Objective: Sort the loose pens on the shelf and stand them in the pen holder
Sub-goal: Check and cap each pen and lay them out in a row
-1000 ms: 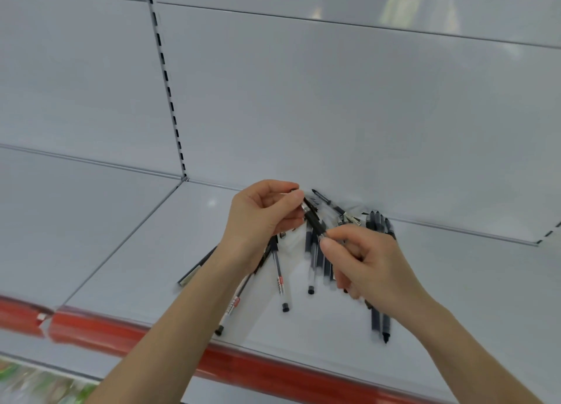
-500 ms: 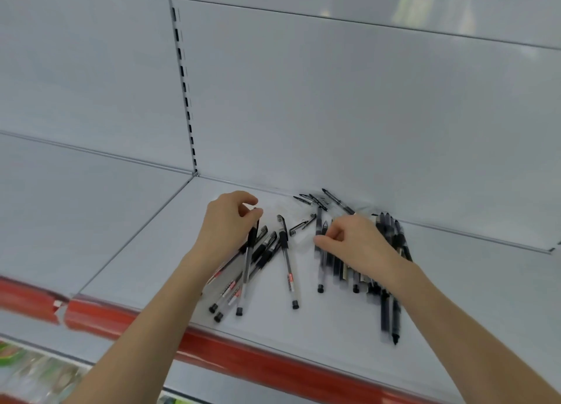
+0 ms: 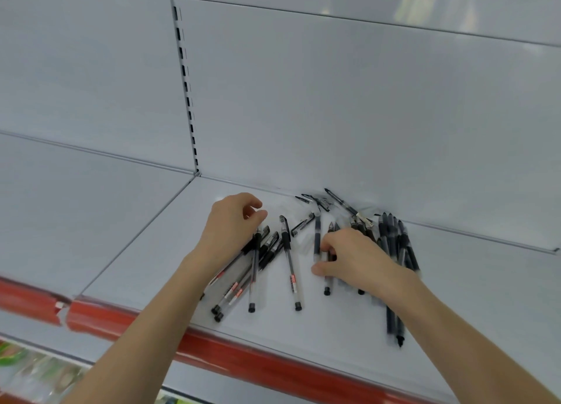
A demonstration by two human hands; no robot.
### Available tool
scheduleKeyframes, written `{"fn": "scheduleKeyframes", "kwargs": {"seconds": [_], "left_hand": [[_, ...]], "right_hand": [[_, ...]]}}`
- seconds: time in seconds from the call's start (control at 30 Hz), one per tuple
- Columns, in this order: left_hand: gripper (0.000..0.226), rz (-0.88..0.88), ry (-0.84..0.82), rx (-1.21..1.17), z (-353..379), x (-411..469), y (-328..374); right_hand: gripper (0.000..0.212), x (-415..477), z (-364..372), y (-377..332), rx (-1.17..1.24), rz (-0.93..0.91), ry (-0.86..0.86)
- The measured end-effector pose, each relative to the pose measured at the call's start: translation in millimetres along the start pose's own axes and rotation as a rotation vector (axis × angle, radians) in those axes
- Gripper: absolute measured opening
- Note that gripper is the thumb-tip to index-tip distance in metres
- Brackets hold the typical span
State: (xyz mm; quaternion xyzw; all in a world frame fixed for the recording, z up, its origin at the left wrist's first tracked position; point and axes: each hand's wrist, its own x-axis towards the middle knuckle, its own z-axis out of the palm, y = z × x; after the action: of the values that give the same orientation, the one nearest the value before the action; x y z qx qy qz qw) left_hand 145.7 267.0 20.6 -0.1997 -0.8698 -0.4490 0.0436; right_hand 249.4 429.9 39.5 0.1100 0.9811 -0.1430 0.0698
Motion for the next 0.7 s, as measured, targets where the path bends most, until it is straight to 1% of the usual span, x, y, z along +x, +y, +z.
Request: {"fn": "scheduleKeyframes", "kwargs": {"seconds": [0.1,0.13,0.2,0.27,0.37,0.43,0.5,0.6,0.7], "left_hand": [[0.018,0.091,-0.072,0.050,6.3,3.5,13.1],[0.018,0.121,-0.097,0.081,10.1,5.0,17.6],[0.019,0.174,-0.138,0.151,19.1,8.2,25.6],[0.021,0.214,-0.181,0.252,28.8,11.8,30.3],[0.023,0.227,-0.257,0.430,41.4,18.2,33.0],[0.018,0.207,-0.283,0.506,45.6,21.2,32.3],[0.021,0.206,-0.297,0.562,50.0,23.6,31.6],[0.019,0.201,-0.295,0.545,51.3,24.7,30.2],[0.014,0.152,-0.257,0.354,44.0,23.4,31.4]], "right_hand": [[0.022,-1.7,1.8,0.2,-0.019,0.013,0.008],[0.024,-2.6,1.9,-0.4,-0.022,0.023,0.012],[0.036,-4.4,1.2,-2.4,-0.021,0.053,0.024],[0.039,-6.4,1.3,-3.3,-0.023,0.058,0.030],[0.038,-8.4,3.9,-0.7,0.034,0.077,0.049],[0.030,-8.3,4.3,1.3,0.088,0.102,0.061],[0.023,-10.3,2.4,4.1,0.153,0.129,0.073],[0.026,-13.9,0.9,11.6,0.289,0.154,0.087],[0.023,-22.1,-3.3,21.5,0.457,0.185,0.106]]}}
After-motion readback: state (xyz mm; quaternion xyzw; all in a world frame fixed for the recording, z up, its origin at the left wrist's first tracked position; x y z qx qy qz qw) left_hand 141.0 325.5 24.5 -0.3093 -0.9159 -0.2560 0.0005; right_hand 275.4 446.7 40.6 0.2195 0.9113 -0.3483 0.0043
